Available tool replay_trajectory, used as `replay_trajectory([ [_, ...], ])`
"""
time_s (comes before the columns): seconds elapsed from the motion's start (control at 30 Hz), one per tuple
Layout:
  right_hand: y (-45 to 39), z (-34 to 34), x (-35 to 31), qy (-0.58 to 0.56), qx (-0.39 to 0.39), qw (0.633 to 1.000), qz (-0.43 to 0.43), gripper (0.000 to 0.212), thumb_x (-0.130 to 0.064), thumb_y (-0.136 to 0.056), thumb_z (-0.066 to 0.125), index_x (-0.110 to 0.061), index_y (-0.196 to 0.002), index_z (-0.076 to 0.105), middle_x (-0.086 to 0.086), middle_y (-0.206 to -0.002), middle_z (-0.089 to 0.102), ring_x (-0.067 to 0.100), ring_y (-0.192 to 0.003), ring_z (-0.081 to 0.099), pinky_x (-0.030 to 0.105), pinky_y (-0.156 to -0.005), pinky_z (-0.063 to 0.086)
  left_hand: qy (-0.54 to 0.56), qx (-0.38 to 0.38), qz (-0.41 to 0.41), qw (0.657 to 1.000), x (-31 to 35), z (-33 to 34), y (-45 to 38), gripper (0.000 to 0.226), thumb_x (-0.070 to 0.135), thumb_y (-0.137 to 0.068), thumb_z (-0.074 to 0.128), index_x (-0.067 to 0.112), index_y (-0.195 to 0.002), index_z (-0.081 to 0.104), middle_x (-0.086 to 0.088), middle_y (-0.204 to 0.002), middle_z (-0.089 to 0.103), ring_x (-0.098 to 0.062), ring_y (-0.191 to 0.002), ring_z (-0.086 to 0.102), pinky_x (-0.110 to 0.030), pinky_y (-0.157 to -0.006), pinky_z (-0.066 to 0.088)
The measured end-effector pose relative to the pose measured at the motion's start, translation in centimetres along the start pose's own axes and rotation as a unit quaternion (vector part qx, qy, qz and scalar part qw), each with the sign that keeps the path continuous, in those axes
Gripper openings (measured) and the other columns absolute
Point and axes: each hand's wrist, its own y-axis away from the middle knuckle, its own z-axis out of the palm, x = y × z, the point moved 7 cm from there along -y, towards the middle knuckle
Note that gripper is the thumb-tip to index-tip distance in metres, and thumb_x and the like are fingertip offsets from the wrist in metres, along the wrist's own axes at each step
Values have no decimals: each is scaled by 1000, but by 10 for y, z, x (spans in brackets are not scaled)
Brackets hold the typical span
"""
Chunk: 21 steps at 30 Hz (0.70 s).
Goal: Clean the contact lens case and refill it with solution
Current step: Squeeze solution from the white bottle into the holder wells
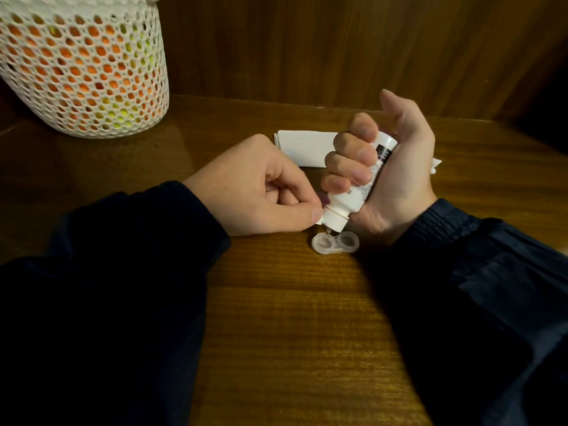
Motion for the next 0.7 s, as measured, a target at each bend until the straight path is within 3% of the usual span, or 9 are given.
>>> replay_trajectory([
  [0.33, 0, 2, -1, 1, -1, 1000, -1, 59, -53, -102, 40, -18, -55, 46, -6, -44, 35, 10, -33, 33, 19, -43, 33, 1, 3, 5, 1000, 0, 0, 0, 7, 17, -91, 78, 18, -93, 84, -8, -60, 68, -16, -44, 44, -21, -41, 31],
  [0.7, 0, 2, -2, 3, -2, 1000, -2, 58, -53, -102, 41, -18, -56, 47, -5, -44, 36, 11, -33, 33, 19, -43, 32, -2, 7, 9, 1000, 1, 0, 0, 6, 17, -90, 79, 18, -92, 85, -15, -63, 68, -16, -44, 44, -20, -41, 30],
])
